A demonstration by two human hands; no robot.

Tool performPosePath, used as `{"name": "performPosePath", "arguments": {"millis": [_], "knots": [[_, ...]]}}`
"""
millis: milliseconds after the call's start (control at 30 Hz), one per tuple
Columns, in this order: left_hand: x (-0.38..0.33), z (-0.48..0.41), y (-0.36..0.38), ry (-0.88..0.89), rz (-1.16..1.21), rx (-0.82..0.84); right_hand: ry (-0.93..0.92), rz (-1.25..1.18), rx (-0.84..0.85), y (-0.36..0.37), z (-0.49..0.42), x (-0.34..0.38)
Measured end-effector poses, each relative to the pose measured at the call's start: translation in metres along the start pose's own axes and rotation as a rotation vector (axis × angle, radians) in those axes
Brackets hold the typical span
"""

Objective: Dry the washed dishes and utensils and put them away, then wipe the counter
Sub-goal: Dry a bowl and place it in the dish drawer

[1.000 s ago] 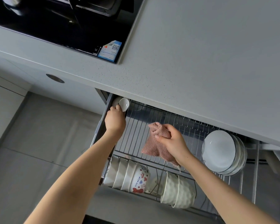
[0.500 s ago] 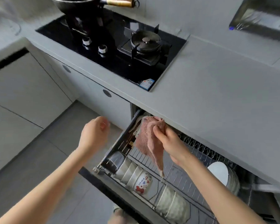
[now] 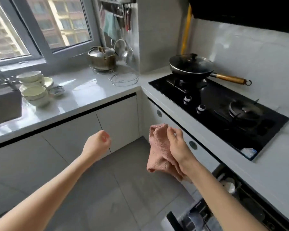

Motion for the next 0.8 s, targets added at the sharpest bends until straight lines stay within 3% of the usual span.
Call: {"name": "performPosePath", "arguments": {"millis": [133,300,400,600,800], "knots": [[0.104,-0.037,-0.053,-0.12,0.005,-0.062,0.024,-0.081,0.038,0.103,-0.047,0.045],[0.199,-0.071,-0.122,-0.211,-0.008,-0.189,0.048,-0.117,0.242,0.218,-0.092,0.088],[0.242,-0.089,-0.154,-0.247,-0.03,-0.268,0.046,-0.018,0.343,0.274,-0.115,0.11],[0.323,-0.135,-0.186,-0.367,0.013,-0.377,-0.074,0.175,0.375,0.356,-0.18,0.152],[0.413,-0.211,-0.199,-0.583,0.254,-0.466,-0.113,0.245,0.502,0.436,-0.266,0.198]]}}
Point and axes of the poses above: each hand's wrist, its own z-axis away from the middle knuckle, its own y-axis out of the palm, x = y × z, the point moved 9 cm from there along -z, towards the middle knuckle, and after that the axes turned 14 degrees about y, right-handed, at the moved point
